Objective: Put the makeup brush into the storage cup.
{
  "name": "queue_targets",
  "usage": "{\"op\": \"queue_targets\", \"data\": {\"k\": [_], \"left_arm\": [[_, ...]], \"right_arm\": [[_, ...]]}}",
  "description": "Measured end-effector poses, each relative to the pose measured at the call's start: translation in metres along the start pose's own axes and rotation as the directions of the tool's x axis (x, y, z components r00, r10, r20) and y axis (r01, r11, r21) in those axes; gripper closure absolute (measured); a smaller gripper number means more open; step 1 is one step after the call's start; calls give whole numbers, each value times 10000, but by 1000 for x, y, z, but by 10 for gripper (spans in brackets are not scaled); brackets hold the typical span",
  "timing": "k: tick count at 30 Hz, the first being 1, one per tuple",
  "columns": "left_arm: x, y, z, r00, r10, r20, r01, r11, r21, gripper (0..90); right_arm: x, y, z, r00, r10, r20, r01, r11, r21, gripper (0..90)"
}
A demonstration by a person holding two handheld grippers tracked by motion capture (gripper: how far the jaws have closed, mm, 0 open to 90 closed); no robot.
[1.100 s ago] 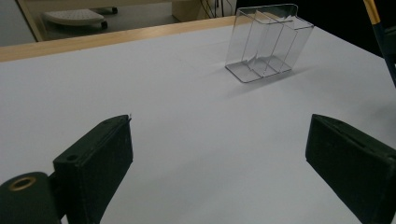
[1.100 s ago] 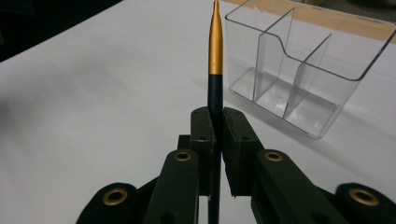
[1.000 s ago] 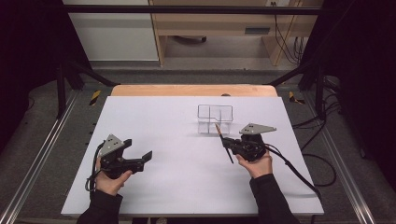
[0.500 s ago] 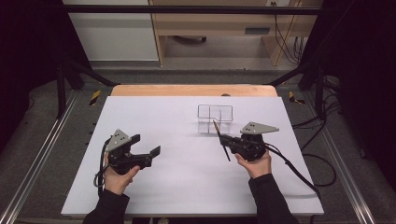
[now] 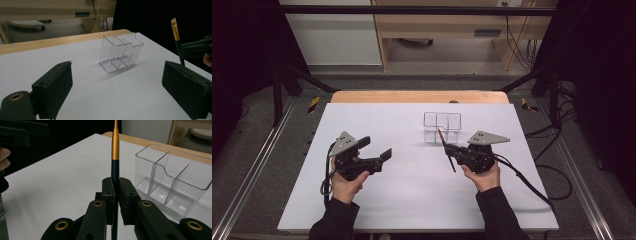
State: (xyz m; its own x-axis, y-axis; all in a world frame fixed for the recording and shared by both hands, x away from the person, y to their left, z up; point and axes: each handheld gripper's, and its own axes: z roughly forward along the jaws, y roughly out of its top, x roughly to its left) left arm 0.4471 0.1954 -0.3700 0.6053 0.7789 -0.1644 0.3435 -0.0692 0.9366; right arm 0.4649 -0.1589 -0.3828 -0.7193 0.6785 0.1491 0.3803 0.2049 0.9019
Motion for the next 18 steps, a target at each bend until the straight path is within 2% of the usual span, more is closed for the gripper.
{"op": "queue_targets", "data": {"k": [7, 18], "left_arm": [[-7, 4, 7, 9999, -36, 139, 38, 9999, -113, 90], [-22, 9, 22, 9977, -247, 626, 267, 9992, -305, 101]], "right_arm": [[2, -2, 4, 9999, 35, -110, -37, 9999, -114, 837], [5, -4, 6, 9997, 63, -240, -69, 9997, -227, 836]]}}
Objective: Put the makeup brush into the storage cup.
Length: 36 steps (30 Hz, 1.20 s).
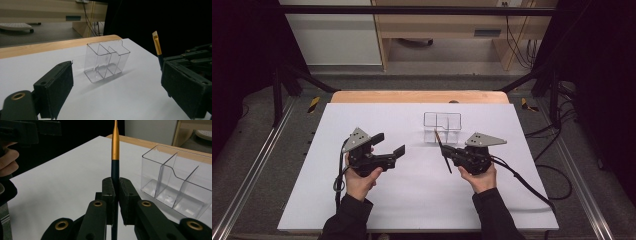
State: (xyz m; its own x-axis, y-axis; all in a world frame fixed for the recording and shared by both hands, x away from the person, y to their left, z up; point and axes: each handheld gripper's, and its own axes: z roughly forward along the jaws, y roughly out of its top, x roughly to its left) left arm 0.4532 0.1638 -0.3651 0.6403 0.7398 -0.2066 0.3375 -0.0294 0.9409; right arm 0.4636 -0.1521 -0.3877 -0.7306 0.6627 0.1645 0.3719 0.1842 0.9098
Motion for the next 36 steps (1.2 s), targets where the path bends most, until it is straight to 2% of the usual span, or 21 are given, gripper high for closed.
{"op": "queue_targets", "data": {"k": [13, 24, 30, 36], "left_arm": [[-14, 0, 18, 9992, -146, 380, 147, 9999, -42, 115], [-24, -3, 33, 9966, -382, 734, 390, 9992, -101, 133], [-29, -6, 41, 9938, -638, 912, 653, 9978, -135, 146], [-33, -7, 48, 9931, -689, 946, 703, 9975, -118, 161]], "right_arm": [[3, -3, 4, 9999, 73, -125, -73, 10000, 1, 837], [6, -5, 4, 9999, 71, -146, -73, 9999, -102, 837], [7, -6, 5, 9999, 22, -107, -23, 9999, -156, 837], [8, -7, 5, 9998, 65, -181, -69, 9997, -234, 837]]}}
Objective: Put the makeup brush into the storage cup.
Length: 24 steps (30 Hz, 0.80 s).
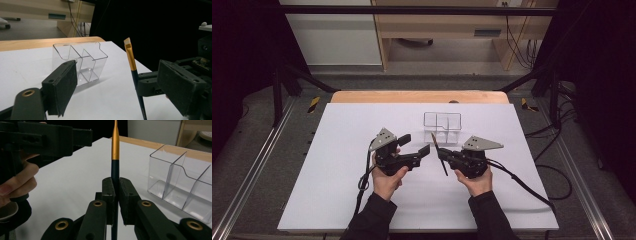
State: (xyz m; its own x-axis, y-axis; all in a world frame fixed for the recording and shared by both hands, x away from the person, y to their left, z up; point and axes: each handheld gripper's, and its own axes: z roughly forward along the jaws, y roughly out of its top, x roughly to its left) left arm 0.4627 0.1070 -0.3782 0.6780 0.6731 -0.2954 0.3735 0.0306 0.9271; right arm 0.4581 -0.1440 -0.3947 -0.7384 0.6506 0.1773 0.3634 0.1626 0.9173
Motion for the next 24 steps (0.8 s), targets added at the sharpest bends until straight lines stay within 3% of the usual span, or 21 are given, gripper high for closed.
{"op": "queue_targets", "data": {"k": [15, 24], "left_arm": [[-12, 7, 18, 9998, -48, 179, 49, 10000, -77, 200], [-16, 4, 28, 9983, -510, 286, 511, 9987, -60, 271]], "right_arm": [[0, 2, -3, 10000, -18, 37, 19, 9997, -226, 837], [2, 2, -5, 9999, -92, 50, 93, 9996, -260, 837]]}}
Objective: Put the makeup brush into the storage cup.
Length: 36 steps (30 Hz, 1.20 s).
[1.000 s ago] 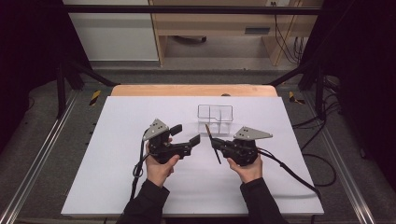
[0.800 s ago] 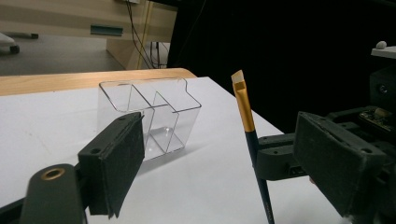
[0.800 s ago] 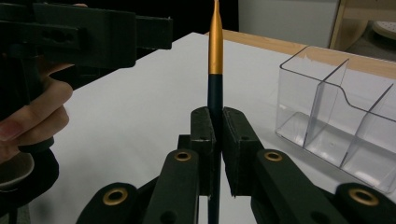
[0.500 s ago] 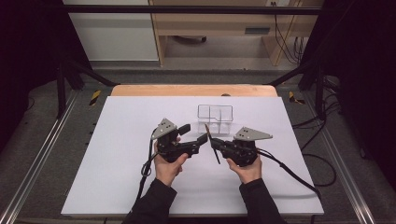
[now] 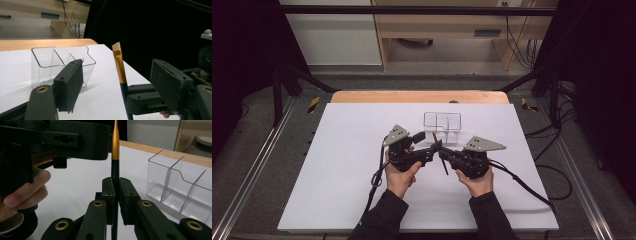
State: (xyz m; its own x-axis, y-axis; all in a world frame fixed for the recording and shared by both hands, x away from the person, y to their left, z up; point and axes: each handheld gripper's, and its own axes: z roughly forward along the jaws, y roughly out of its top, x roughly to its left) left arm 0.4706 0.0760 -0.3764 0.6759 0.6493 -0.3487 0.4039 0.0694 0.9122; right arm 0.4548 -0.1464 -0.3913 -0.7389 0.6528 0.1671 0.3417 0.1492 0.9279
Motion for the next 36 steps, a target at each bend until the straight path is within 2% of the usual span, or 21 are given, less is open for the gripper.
{"op": "queue_targets", "data": {"k": [3, 13, 25, 36], "left_arm": [[0, -1, 1, 10000, 21, -14, -21, 10000, 18, 305], [1, -5, 2, 9994, -274, 231, 272, 9996, 61, 456], [1, -7, 4, 9973, -675, 301, 672, 9977, 106, 623], [-1, -7, 4, 9973, -716, 140, 716, 9974, 0, 730]], "right_arm": [[0, 0, 0, 10000, -1, -1, 1, 10000, -12, 837], [0, -2, 3, 10000, 20, -30, -20, 10000, 24, 837], [1, -3, 5, 10000, 40, -70, -40, 10000, 38, 837], [1, -3, 5, 9999, 105, -82, -104, 9999, 30, 837]]}}
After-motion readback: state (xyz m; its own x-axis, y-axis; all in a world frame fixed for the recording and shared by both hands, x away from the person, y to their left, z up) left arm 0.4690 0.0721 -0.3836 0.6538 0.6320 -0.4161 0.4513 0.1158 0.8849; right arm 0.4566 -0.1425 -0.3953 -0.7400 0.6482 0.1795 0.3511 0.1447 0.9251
